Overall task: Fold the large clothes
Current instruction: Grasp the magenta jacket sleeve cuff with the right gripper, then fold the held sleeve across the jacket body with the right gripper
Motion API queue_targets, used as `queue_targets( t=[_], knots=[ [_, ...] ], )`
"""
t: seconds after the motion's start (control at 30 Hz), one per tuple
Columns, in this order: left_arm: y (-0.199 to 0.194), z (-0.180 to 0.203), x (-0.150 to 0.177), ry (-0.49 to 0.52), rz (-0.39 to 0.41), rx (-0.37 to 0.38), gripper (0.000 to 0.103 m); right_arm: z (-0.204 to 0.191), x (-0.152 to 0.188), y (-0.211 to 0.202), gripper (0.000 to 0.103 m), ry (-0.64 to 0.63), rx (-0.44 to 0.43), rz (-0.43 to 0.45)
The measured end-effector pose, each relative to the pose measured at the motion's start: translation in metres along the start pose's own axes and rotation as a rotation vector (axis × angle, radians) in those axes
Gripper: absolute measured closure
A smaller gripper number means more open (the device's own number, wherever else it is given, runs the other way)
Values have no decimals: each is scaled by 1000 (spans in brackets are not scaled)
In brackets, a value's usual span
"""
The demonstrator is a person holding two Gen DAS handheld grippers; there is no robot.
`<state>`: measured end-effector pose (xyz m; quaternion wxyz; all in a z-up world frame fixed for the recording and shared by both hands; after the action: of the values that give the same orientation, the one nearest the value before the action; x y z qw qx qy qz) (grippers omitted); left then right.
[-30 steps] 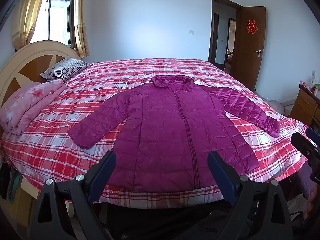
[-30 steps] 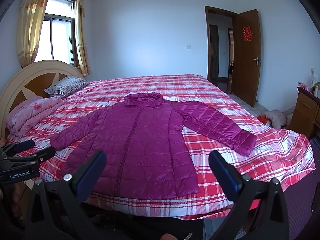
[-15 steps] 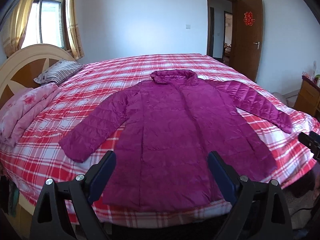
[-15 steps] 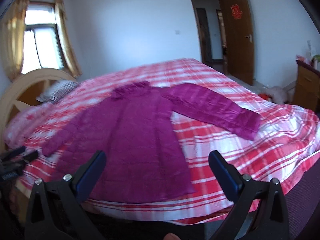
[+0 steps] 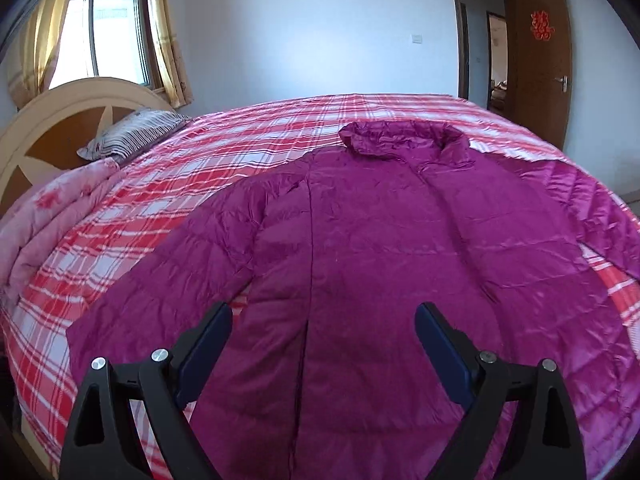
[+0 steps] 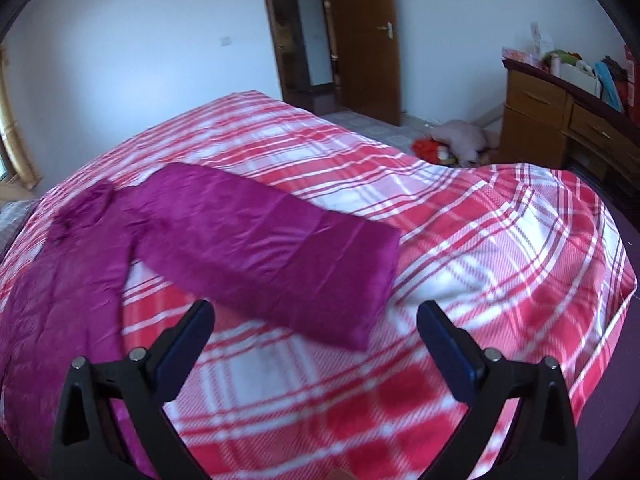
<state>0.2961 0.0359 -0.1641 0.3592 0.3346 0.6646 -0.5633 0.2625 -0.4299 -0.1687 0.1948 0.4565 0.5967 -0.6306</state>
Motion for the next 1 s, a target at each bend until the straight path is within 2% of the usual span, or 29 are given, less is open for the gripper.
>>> queue_targets(
  t=[0.07,0.13,0.2,0.27,0.3,0.33,0.37,0.47,0.57,0.73,0.9,1.0],
  knots=[
    [15,2,3,16,-6,-20,10,10,-5,24,12,8,32,-36],
    [29,3,9,29,-27,-36,10,16,-7,47,15,1,67,-77],
    [43,2,21,28,-64,-47,10,23,-3,66,23,-11,108,-121],
    [51,1,30,25,-83,-48,10,23,4,81,41,-12,98,-160],
    [53,1,34,22,-84,-46,10,20,6,84,42,-20,81,-164],
    [53,1,36,15,-76,-44,10,17,6,82,49,-39,83,-158],
    [52,1,37,9,-68,-44,10,13,5,80,65,-52,66,-151],
    [52,2,39,8,-63,-45,9,7,2,74,82,-60,5,-147],
    [56,-1,42,-18,-72,-54,2,8,-10,63,85,-53,-14,-117],
    [61,-7,44,-79,-105,-10,1,-4,-62,32,87,-85,-7,17],
    [60,-4,45,-78,-85,-12,1,-51,-120,-9,87,-179,-44,160],
    [59,-6,45,-87,-79,-3,1,-95,-146,-34,87,-265,-82,246]
  ],
)
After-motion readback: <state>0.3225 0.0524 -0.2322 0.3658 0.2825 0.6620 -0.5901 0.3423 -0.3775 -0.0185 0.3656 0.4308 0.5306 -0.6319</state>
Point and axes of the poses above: each gripper's, at about its wrist camera, not at the fingertips, and y roughly the way its jaws point, z to its right, x to its underside, the point moved 7 cm from there along y, roughly the way its jaws point, and after that the axes turned 8 degrees about z, right-handed, at the moved point
